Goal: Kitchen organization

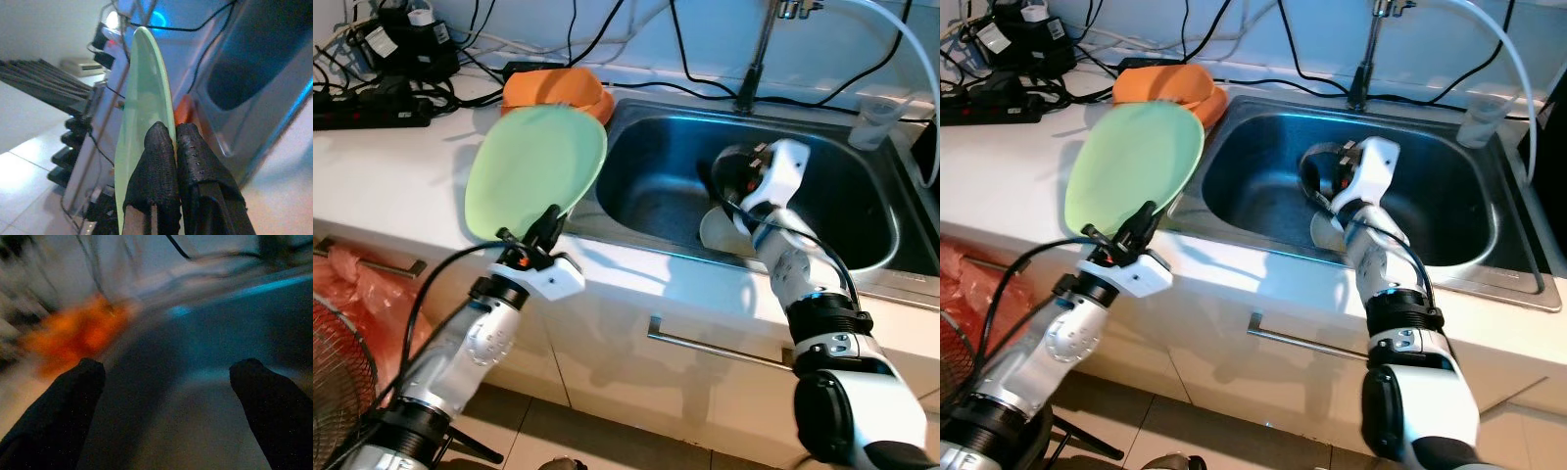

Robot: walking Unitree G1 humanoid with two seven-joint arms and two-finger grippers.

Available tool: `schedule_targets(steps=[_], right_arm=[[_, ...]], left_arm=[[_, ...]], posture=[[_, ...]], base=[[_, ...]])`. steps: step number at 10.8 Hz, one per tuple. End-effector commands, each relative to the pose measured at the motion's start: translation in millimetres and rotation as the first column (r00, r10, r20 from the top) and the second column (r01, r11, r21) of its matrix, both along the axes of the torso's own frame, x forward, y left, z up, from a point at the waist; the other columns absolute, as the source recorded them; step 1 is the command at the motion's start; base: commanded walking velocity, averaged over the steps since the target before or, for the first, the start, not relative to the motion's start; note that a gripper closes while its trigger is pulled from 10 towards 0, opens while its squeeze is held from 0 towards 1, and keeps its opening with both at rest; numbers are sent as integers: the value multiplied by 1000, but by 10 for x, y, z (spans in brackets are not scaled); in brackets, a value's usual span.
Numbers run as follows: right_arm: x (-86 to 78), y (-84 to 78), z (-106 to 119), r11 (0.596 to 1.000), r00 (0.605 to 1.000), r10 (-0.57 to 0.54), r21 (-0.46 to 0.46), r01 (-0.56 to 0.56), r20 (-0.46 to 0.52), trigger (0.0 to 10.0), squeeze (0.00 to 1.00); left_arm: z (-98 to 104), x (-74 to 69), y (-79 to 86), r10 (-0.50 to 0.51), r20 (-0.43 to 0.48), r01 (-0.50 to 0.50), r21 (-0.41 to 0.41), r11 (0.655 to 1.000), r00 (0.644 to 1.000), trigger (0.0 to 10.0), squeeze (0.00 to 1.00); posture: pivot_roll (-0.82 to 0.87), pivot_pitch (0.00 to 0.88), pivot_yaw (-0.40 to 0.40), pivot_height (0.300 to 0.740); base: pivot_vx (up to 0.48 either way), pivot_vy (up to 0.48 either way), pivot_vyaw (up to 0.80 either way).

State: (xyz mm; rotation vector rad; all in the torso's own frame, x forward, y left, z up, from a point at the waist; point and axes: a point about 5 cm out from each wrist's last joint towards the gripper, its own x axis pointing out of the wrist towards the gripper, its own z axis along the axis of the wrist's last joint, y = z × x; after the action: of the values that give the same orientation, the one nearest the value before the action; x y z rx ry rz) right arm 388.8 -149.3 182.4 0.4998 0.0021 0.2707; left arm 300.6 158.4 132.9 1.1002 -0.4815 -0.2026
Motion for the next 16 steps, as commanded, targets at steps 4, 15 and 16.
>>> schedule_targets(steps=[4, 15, 16], right_arm=[[-93, 242, 513, 946, 961, 174, 234, -224, 217, 10000, 0], [-348, 521, 448, 892, 897, 389, 156, -424, 210, 10000, 0], [-355, 528, 432, 894, 899, 387, 156, -421, 208, 10000, 0]], left_arm=[[290, 192, -371, -98, 175, 103, -20, 995, 980, 0, 0], [444, 362, -676, -128, 205, 169, -194, 966, 970, 1608, 0], [464, 363, -695, -143, 212, 182, -180, 967, 967, 0, 0]], posture=[[-13, 36, -13, 740], [-28, 25, -4, 740], [-28, 26, 0, 740]], base=[[0, 0, 0], [0, 0, 0], [0, 0, 0]])
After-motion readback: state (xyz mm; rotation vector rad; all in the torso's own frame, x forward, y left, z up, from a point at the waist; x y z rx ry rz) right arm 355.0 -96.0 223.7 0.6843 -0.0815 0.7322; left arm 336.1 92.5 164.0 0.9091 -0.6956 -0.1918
